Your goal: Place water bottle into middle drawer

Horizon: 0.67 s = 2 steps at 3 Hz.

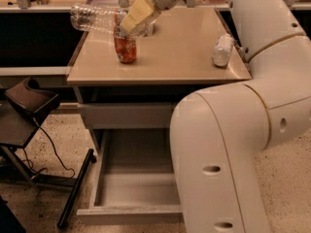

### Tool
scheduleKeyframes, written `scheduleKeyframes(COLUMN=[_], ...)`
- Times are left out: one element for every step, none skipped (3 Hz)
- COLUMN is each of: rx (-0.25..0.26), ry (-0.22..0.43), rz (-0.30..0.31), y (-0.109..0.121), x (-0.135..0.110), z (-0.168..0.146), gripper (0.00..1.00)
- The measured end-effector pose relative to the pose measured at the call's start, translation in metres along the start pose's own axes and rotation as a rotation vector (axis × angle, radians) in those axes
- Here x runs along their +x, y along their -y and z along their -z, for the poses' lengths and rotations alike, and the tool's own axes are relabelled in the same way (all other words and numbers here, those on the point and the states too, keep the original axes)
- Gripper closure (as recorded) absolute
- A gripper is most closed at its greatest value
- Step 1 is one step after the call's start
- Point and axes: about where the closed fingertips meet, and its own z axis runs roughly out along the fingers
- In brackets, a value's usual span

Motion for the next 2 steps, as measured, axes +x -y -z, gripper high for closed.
scheduleKeyframes(rx=[0.034, 0.044], ry=[-0.006, 0.016], rz=[-0.136, -0.136], y=[-0.042, -0.038], x=[0.0134, 0.0068], z=[0.0371, 0.0344], gripper=[1.0, 1.0])
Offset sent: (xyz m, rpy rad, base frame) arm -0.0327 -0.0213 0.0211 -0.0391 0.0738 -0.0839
